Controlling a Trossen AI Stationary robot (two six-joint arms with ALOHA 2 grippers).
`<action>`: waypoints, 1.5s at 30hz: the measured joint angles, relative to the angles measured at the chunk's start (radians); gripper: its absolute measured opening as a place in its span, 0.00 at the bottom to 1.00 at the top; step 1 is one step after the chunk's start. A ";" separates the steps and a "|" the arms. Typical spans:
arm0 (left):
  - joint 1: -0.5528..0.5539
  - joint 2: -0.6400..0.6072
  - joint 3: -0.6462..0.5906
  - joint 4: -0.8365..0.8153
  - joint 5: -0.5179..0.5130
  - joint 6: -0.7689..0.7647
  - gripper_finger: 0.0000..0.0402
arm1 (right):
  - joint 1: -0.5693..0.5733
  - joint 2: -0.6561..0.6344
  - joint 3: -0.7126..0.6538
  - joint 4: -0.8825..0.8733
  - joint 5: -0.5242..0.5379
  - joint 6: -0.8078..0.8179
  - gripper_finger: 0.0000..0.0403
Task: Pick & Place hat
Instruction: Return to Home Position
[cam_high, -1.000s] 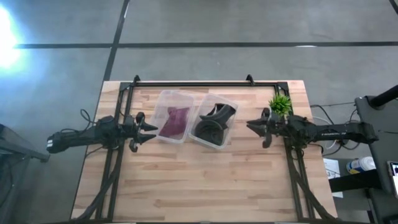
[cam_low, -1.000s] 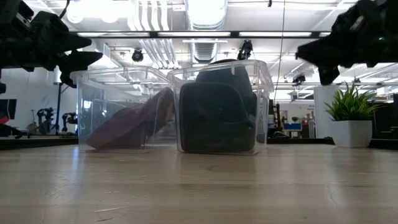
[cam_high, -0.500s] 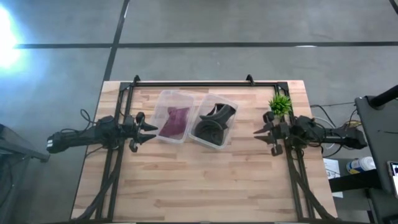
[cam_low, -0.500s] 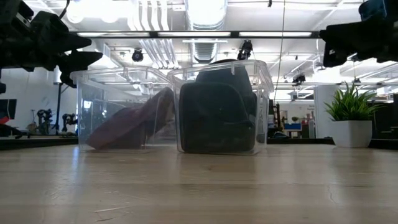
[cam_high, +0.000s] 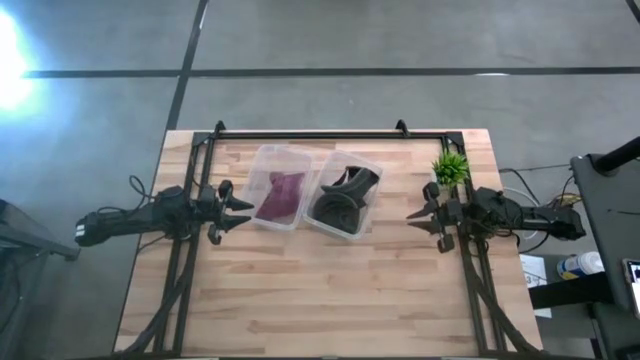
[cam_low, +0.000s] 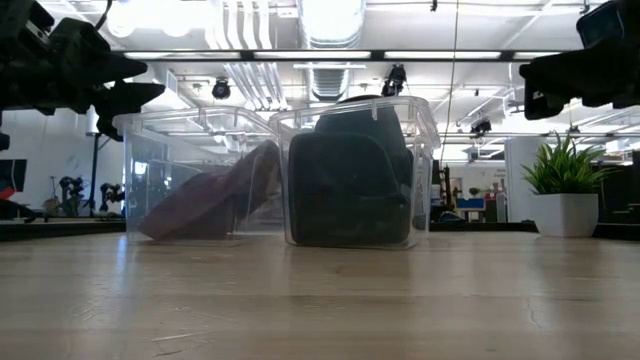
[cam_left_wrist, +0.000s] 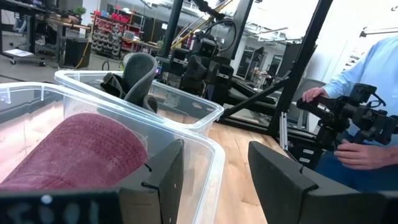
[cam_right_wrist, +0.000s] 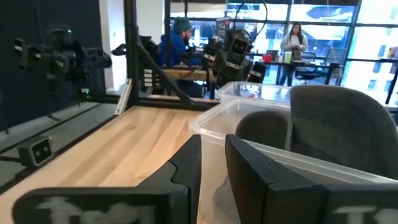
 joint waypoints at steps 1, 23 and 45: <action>0.000 0.000 0.000 0.000 0.000 0.000 0.43 | 0.005 0.000 0.000 0.001 0.000 0.000 0.17; 0.000 0.000 0.000 0.000 0.000 0.000 0.43 | 0.015 0.036 0.000 0.002 0.003 0.008 0.17; 0.000 0.000 0.000 0.000 0.000 -0.010 0.43 | 0.015 0.037 0.000 0.002 0.003 0.008 0.17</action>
